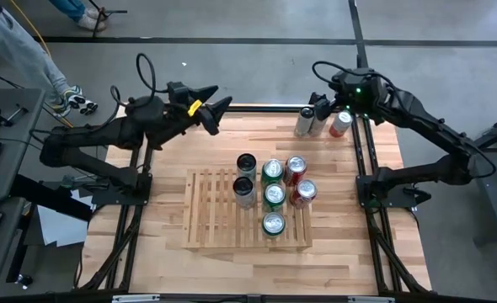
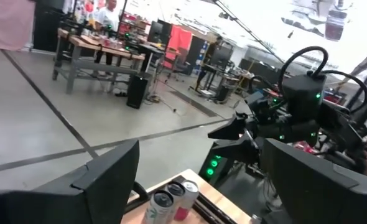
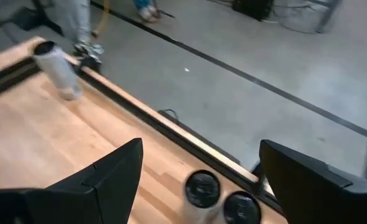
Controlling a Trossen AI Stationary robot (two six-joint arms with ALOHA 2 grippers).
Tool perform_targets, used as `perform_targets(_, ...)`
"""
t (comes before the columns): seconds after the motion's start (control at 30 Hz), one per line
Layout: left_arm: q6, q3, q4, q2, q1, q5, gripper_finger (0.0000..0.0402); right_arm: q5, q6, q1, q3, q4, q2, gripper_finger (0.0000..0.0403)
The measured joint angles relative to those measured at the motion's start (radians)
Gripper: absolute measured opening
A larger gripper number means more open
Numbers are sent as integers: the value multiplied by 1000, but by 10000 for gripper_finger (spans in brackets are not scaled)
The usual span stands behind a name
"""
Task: Place canned beverage on shelf
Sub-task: Put the white-pink soda can on the shelf aligned with the other white-pink soda cans
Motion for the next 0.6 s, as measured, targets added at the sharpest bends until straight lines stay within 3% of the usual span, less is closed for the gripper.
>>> perform_targets(0.33,29,-6,-22,0,28,-15,333,12,50,-63,0,-2,129,307)
perform_targets(0.47,14,-9,-130,1,33,-48,333,6,122,-84,0,1,200,307)
perform_targets(0.6,-54,-10,-319,-18,116,-20,333,-37,220,-114,0,1,278,307)
